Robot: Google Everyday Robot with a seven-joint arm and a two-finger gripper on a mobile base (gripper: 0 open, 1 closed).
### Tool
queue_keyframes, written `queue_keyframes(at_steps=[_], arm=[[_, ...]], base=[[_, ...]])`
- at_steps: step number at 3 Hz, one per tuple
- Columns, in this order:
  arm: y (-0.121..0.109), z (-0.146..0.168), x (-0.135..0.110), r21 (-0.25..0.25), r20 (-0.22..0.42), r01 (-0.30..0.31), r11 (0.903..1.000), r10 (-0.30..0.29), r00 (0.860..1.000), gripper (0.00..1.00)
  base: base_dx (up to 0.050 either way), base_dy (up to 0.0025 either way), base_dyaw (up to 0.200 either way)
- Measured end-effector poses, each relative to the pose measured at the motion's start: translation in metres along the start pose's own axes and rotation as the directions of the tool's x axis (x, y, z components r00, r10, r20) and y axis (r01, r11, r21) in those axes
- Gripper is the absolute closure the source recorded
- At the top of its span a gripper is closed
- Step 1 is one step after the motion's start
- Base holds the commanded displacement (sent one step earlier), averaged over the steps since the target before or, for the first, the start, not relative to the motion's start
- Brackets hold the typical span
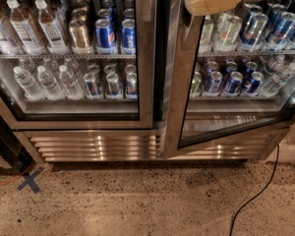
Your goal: Open right fridge door
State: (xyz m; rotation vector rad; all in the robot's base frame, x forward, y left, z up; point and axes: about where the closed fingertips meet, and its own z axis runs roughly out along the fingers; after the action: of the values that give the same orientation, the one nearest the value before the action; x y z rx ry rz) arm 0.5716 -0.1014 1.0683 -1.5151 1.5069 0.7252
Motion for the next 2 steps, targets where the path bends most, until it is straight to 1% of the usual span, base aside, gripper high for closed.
queue_keyframes(at_steps=[1,2], arm=[[0.0387,-0.0092,-0.0076,0.016,0.026,-0.036,0.9992,0.036,0.999,1.00],[0.0386,-0.0090,-0.0078,0.016,0.026,-0.036,0.9992,0.036,0.999,1.00]], base=[[0.000,0.00000,0.000],[-0.049,-0.00019,0.002]])
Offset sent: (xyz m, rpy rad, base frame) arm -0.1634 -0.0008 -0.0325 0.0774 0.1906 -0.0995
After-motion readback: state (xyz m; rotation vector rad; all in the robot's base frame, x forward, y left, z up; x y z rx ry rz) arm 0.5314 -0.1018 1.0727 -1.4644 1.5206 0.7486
